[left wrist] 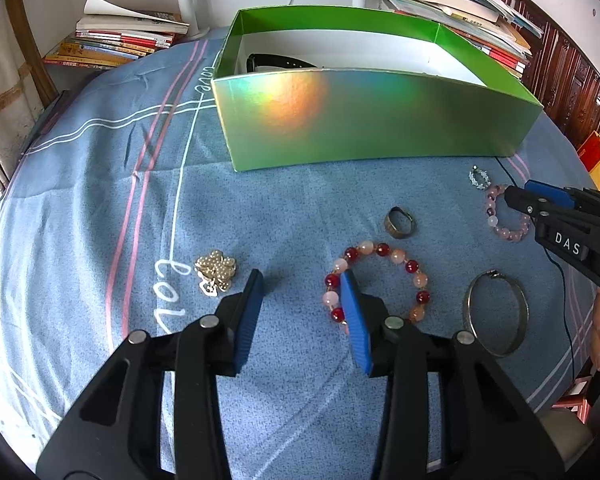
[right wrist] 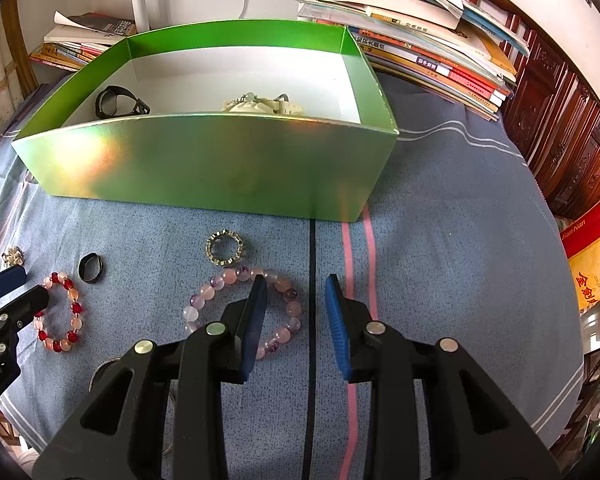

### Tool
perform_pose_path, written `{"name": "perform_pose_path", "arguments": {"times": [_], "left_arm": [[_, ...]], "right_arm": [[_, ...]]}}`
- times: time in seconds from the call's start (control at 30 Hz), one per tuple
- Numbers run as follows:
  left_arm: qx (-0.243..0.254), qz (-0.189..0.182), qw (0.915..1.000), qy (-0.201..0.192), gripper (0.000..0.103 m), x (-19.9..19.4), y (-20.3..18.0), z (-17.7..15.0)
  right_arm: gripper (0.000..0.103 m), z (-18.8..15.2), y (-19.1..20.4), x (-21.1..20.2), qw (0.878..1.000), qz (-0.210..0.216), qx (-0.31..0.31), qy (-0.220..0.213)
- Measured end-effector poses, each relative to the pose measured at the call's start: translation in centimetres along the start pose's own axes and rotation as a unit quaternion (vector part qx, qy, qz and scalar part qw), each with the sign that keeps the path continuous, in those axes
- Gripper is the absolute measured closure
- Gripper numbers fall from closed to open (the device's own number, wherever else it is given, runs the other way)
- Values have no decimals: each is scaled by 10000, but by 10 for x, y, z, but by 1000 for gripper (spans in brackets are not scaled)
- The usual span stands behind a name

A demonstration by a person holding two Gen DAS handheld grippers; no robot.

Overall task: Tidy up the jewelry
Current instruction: 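Position the open left tool fingers around the red bead bracelet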

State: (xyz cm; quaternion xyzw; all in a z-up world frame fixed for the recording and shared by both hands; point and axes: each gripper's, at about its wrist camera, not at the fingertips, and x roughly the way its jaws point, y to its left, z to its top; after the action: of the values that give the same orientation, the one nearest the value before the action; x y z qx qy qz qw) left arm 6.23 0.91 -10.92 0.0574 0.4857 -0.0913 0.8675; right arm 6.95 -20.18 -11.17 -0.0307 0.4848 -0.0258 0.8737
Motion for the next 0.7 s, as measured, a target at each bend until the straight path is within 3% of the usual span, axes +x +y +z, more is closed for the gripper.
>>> {"name": "perform_pose_path", "arguments": {"times": [0.47, 0.53, 0.6, 0.7], "left_arm": [[33, 37, 10000, 35, 63, 1, -4, 1], [23, 39, 10000, 45, 64, 1, -4, 1], [14, 45, 10000, 45, 65, 0, -3, 1], [1, 54, 10000, 44, 65, 0, -2, 0]], "right_arm": [[71, -1, 4, -2, 9999, -36, -99, 35], [78, -2, 6, -3, 9999, 76, -128, 60], [94, -3, 9, -4, 9998, 95, -175, 59], [95, -4, 12, -5, 9996, 95, -253, 57]]}}
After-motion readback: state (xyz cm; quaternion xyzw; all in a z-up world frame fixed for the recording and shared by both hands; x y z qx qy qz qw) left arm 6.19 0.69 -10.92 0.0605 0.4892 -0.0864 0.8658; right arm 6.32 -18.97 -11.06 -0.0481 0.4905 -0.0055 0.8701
